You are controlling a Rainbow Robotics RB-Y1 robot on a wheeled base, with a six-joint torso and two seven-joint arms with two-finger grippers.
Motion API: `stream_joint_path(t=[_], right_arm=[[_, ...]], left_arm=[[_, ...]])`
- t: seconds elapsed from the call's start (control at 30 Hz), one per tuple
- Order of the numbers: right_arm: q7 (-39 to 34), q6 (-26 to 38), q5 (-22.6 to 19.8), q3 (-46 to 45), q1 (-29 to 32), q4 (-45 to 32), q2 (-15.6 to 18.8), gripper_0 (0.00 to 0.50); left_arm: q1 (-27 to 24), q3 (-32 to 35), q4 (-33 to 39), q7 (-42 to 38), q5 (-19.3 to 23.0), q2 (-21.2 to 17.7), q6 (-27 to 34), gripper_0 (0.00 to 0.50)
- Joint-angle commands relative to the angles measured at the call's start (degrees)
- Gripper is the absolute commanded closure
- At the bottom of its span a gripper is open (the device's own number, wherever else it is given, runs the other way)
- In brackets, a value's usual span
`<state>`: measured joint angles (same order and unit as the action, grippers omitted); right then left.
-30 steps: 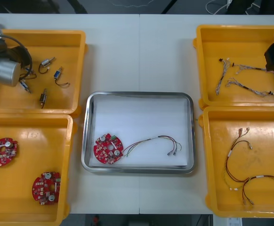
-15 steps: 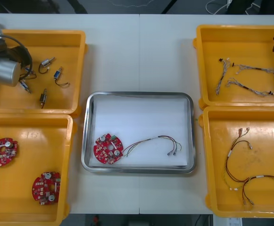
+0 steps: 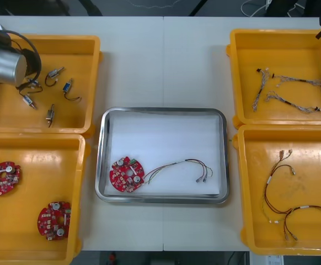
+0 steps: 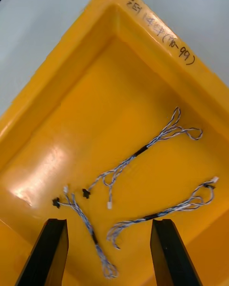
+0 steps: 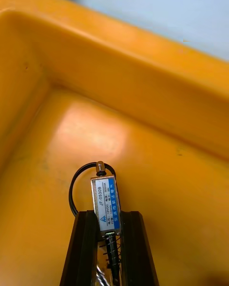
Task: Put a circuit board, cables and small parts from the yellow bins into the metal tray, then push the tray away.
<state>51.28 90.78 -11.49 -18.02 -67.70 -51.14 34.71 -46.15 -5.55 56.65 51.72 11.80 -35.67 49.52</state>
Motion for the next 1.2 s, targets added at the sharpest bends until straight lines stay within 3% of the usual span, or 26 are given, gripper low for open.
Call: stream_joint_path(t=[0.03, 0.43, 0.73, 1.2], right_arm=[[-7.95, -5.26, 0.68, -1.84, -6.21, 6.23, 0.97, 0.000], [-23.86, -18.53, 0.86, -4.21, -7.44, 20.29, 0.97, 0.000], [-31.77, -26.53, 0.77, -4.30, -7.44, 28.11, 0.27, 0.000], [-34.75, -32.07, 0.77, -4.30, -6.92, 34.18, -1.14, 0.000]], left_arm=[[0.27, 2.65, 5.05, 7.69, 1.39, -2.91, 4.71, 0.500], [0.98, 5.99, 15.68, 10.15, 4.11, -5.28, 22.55, 0.500], [5.46, 7.83, 30.09, 11.29, 5.87, -5.28, 36.53, 0.500], [9.94, 5.11, 56.11, 9.71, 18.61, -2.91, 56.83, 0.500]])
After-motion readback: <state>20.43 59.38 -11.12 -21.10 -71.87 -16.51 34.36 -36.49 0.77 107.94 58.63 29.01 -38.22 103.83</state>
